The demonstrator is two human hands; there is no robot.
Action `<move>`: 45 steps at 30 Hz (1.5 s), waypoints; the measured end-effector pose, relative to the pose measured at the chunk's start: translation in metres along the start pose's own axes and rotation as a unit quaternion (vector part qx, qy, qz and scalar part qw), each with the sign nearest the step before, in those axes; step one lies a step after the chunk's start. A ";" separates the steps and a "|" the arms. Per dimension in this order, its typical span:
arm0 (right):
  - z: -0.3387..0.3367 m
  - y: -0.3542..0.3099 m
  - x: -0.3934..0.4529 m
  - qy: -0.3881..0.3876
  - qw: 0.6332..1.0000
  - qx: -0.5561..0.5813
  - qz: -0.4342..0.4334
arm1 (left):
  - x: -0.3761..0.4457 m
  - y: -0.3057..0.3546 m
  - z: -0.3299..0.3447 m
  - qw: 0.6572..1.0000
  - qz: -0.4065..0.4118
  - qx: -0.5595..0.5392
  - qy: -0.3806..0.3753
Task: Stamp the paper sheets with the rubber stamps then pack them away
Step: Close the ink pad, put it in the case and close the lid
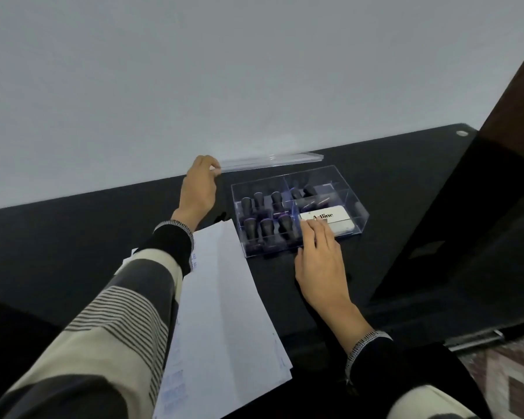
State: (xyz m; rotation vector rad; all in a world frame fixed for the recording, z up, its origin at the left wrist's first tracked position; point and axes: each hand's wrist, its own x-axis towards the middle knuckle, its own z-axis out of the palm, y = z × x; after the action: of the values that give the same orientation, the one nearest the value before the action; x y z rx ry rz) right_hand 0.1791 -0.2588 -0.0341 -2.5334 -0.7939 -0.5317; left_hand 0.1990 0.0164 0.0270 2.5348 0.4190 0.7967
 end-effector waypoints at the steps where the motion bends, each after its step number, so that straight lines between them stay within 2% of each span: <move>1: 0.000 0.000 -0.001 0.000 1.000 0.001 0.000 | 0.006 0.004 -0.006 1.000 -0.009 -0.012 0.007; 4: 0.000 0.001 -0.002 -0.007 1.000 0.010 0.003 | 0.016 0.018 -0.024 0.998 -0.035 -0.046 0.008; 9: -0.002 0.001 -0.001 -0.024 0.999 0.042 0.013 | -0.013 0.047 -0.048 0.996 -0.027 -0.069 0.041; 15: -0.019 0.001 -0.003 -0.026 0.984 0.173 0.026 | -0.075 0.070 -0.042 0.986 -0.027 -0.139 0.088; 18: -0.032 0.002 -0.006 0.028 0.962 0.259 0.087 | -0.108 0.083 -0.026 0.982 0.017 -0.160 0.098; 22: -0.046 0.012 -0.011 0.110 0.953 0.256 0.123 | -0.140 0.091 -0.008 0.976 0.001 -0.201 0.078; 25: -0.051 0.023 -0.012 0.114 0.955 0.238 0.137 | -0.157 0.089 0.002 0.982 0.000 -0.182 0.055; 30: -0.054 0.036 -0.007 0.134 0.958 0.199 0.159 | -0.167 0.085 0.009 0.984 -0.065 -0.163 0.042; 32: -0.053 0.042 -0.003 0.123 0.963 0.168 0.170 | -0.167 0.084 0.008 0.983 -0.074 -0.162 0.036; 34: -0.050 0.047 0.001 0.079 0.968 0.145 0.189 | -0.169 0.083 0.007 0.982 -0.074 -0.170 0.028; 37: -0.049 0.049 0.007 0.023 0.961 0.189 0.201 | -0.171 0.083 0.005 0.979 -0.087 -0.181 0.026; 45: -0.055 0.047 0.017 -0.006 0.951 0.231 0.204 | -0.170 0.081 0.004 0.974 -0.110 -0.193 0.032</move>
State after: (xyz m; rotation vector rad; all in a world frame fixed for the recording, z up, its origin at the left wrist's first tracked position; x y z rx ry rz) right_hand 0.2077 -0.3136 0.0065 -2.1693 -0.3251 -0.1655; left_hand 0.0800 -0.1234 -0.0139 2.0679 0.5023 0.7887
